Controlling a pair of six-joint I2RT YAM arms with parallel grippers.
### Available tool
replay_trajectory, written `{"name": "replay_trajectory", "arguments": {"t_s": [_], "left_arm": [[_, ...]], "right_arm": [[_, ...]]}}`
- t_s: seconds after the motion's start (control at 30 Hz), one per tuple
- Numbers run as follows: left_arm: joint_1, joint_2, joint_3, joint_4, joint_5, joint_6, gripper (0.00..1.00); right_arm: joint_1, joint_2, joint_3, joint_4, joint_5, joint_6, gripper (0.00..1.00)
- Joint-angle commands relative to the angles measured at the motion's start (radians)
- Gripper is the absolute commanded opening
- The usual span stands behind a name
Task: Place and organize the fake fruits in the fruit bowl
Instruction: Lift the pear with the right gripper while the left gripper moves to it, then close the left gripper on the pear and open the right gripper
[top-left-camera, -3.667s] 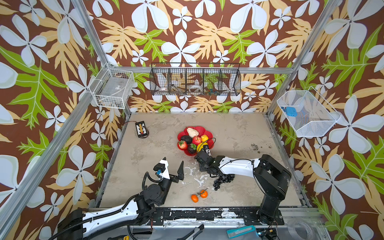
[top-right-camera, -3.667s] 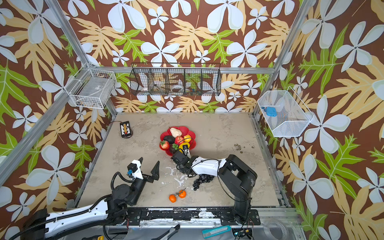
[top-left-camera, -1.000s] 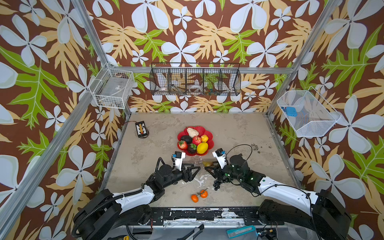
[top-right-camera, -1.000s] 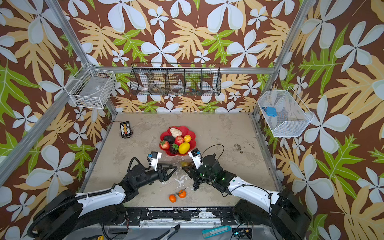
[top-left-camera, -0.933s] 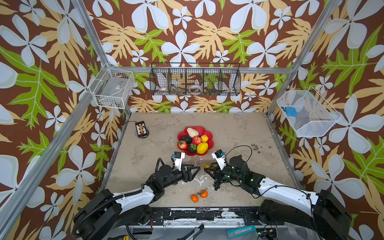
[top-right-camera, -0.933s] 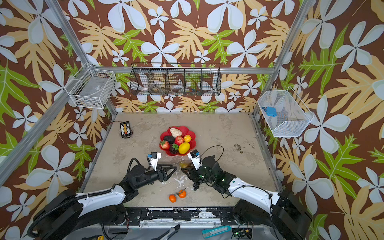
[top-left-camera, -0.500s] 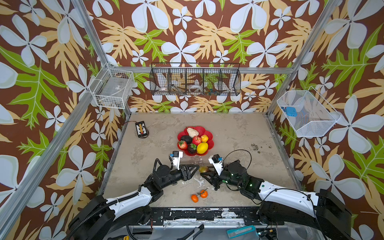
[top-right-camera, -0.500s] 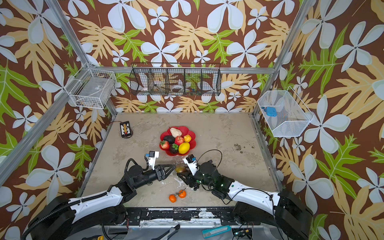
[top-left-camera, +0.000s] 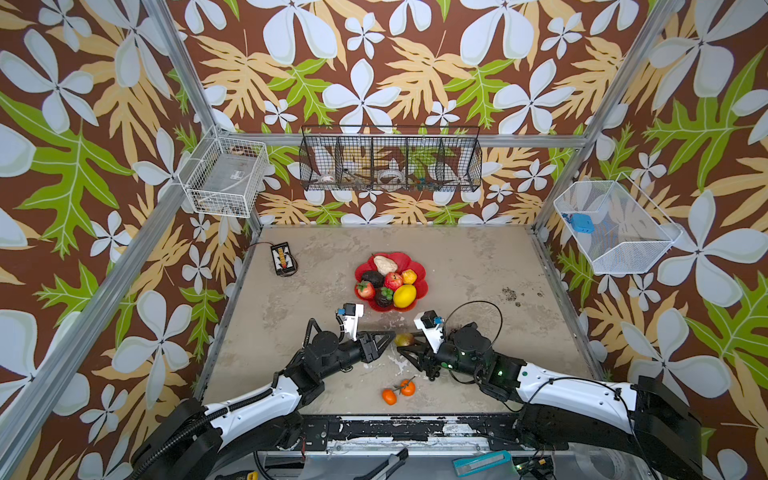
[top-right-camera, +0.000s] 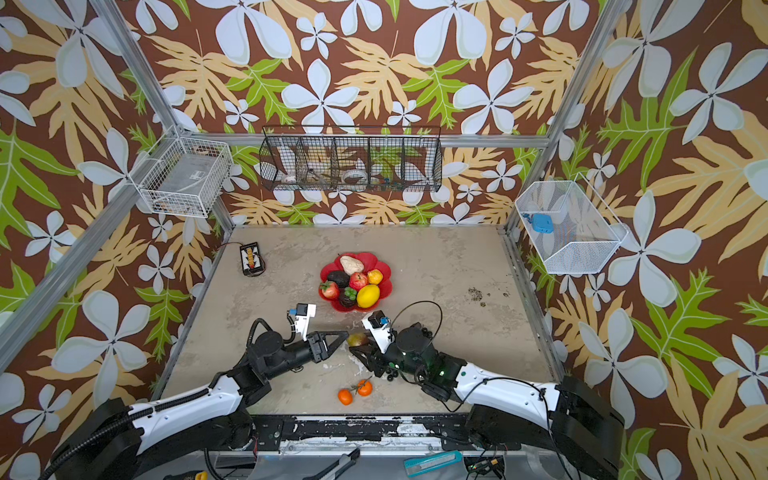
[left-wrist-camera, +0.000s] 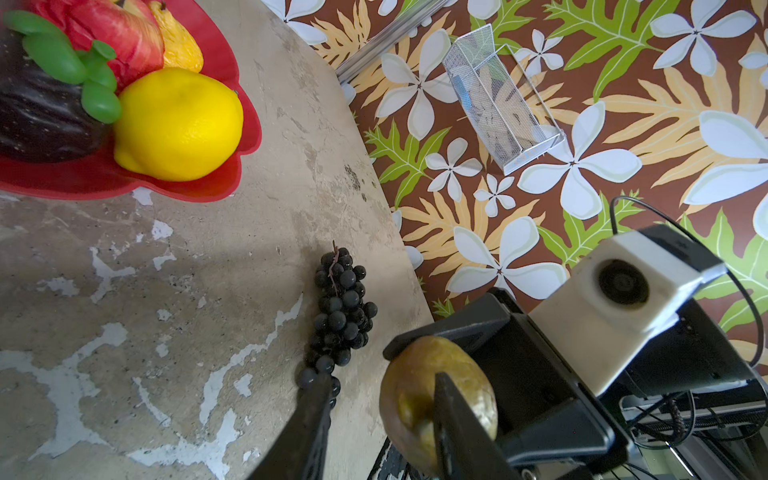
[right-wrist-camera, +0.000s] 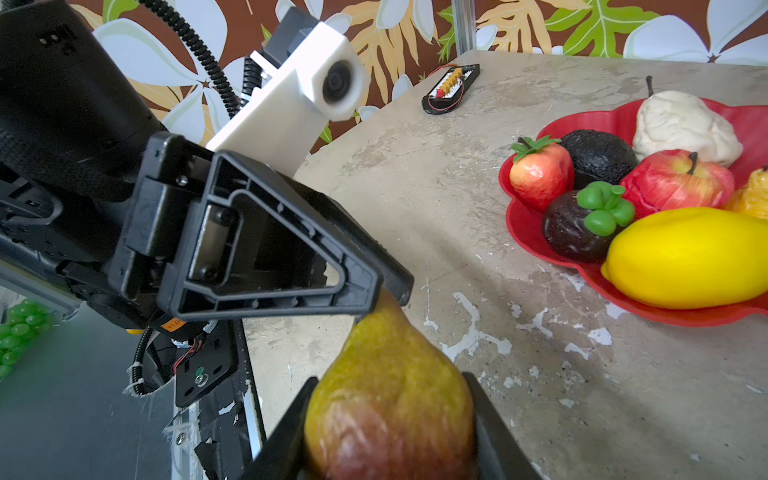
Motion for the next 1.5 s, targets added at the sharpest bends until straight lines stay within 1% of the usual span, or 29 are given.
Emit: {"name": "replay_trajectory", "arguments": {"t_s": [0.0,0.3,0.47,0.67,0.77,1.13,1.33,1.47], "left_arm": [[0.002,-0.008,-0.003,0.035,0.026,-0.026,0.39],[0.002,-0.011,-0.022,0.079,0.039,-0.052,0.33],[0.002,-0.011,-0.022,0.084,0.039,-0.053,0.28],[0.002,-0.014,-0.026,0.087,0.028,-0.056,0.26],[0.002,-0.020,-0.022,0.087,0.038,-0.055,0.20],[0.002,-0.029,-0.022,0.076,0.037,-0.050,0.14],[0.002,-0.026,-0.013,0.066,0.025,-0.053,0.07],[0.002,-0.025,0.003,0.051,0.015,-0.041,0.03]], "right_arm": [[0.005,0.006,0.006,0.042,0.020,-0.014,0.43],[0.015,0.028,0.014,0.055,0.024,-0.020,0.43],[0.025,0.041,0.016,0.056,0.032,-0.023,0.43],[0.040,0.044,0.014,0.062,0.043,-0.029,0.43],[0.044,0.047,0.017,0.058,0.053,-0.029,0.43],[0.048,0.069,0.028,0.058,0.071,-0.018,0.43],[0.048,0.063,0.023,0.062,0.070,-0.014,0.46],[0.048,0.056,0.023,0.055,0.092,-0.009,0.48]]}}
